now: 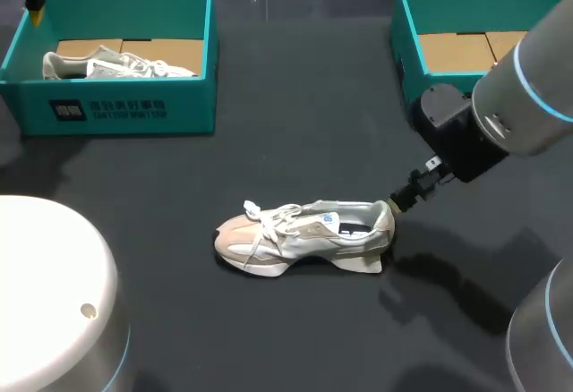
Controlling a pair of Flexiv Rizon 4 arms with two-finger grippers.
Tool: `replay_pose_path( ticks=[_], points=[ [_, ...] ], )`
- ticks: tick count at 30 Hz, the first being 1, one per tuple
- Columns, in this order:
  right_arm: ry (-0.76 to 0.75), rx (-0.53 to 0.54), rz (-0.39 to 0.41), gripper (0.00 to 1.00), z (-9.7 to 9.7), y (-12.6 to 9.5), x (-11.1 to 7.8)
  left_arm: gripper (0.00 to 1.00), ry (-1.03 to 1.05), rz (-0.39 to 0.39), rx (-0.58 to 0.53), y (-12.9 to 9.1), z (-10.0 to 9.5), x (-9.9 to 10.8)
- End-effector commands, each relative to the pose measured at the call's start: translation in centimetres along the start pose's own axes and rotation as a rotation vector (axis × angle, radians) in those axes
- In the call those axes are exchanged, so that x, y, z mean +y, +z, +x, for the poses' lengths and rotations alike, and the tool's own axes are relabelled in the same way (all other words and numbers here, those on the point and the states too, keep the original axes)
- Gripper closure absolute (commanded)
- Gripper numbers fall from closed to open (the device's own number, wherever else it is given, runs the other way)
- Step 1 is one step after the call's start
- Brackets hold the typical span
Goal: Take the shoe out of the shoebox, open the shoe tongue, remove and reinsert the insole, then place the shoe into the shoebox
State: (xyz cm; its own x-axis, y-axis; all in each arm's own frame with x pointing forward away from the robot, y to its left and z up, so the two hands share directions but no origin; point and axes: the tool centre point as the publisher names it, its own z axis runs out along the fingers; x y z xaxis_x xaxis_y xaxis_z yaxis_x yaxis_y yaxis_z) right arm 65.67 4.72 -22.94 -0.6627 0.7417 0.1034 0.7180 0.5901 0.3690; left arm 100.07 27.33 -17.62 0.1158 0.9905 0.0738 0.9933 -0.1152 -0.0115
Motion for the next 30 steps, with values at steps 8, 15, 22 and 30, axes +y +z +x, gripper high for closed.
replay_pose_path(
  ticks=[8, 15, 22, 30],
  points=[
    [-0.472, 0.364, -0.615, 0.0, -0.5, -0.2, -1.5, 0.0, 0.001, -0.001, 0.001, 0.0, 0.0, 0.0],
    [-0.605, 0.353, -0.758, 0.0, -1.8, -0.2, -3.1, 0.0, 0.001, -0.001, 0.001, 0.0, 0.0, 0.0],
    [-0.616, 0.332, -0.771, 0.0, -4.2, 1.1, -4.6, 0.0, 0.001, -0.001, 0.001, 0.0, 0.0, 0.0],
    [-0.549, 0.386, -0.76, 0.0, -6.9, 4.4, -6.1, 0.0, 0.001, -0.001, 0.001, 0.0, 0.0, 0.0]
  ],
)
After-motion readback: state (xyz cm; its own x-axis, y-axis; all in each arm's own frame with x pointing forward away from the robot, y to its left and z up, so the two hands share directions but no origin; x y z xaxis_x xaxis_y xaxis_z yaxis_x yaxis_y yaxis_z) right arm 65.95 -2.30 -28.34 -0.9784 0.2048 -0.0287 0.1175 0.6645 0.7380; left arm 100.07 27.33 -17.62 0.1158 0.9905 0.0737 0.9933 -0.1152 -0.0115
